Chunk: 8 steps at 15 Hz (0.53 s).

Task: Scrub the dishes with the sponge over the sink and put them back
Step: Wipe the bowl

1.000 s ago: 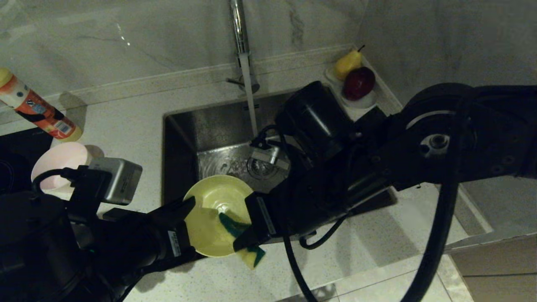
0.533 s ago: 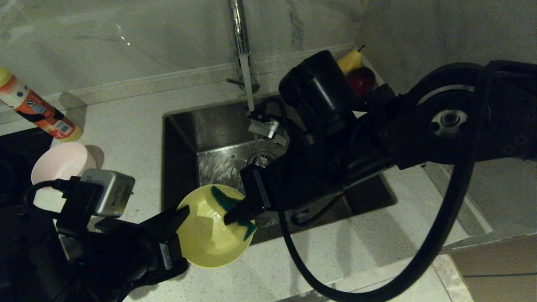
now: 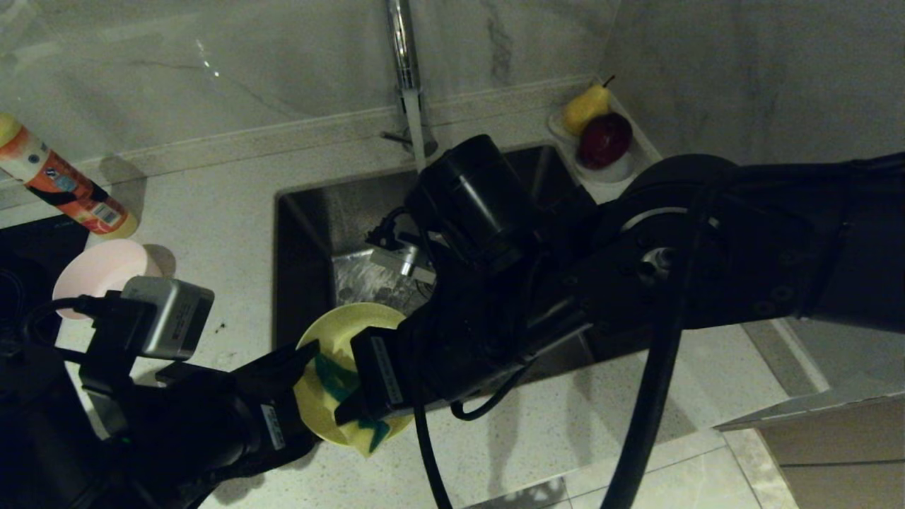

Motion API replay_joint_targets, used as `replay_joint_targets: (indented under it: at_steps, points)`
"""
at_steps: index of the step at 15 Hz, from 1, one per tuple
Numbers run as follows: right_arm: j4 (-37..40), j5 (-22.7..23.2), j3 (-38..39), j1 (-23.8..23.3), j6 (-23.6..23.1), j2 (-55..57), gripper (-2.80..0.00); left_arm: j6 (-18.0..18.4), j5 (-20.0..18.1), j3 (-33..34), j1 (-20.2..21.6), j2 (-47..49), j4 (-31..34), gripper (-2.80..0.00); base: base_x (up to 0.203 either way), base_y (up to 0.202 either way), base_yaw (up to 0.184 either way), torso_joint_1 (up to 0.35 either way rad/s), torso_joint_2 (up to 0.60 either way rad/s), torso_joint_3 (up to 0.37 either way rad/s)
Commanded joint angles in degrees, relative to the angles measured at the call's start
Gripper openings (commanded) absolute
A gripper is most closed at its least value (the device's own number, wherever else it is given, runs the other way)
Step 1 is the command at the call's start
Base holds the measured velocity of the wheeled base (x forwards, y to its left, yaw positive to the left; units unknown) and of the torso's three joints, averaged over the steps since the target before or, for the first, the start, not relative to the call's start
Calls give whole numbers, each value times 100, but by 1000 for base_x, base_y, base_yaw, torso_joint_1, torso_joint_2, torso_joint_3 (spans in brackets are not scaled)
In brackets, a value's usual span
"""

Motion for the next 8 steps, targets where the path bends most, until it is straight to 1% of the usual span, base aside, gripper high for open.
replay_joint_targets:
  at_steps: [1,6,8]
  points:
    - [192,15,54,-33,-10,-183,-280,-19,23,-69,43,18,-20,-280,0,0,0,0,0,0]
    - [323,43,208,-441,-18,-852,-280,-28,67,-16,55,13,24,-280,0,0,0,0,0,0]
    - [326,55,209,-499,-9,-1060,-280,-37,76,34,98,57,32,-280,0,0,0,0,0,0]
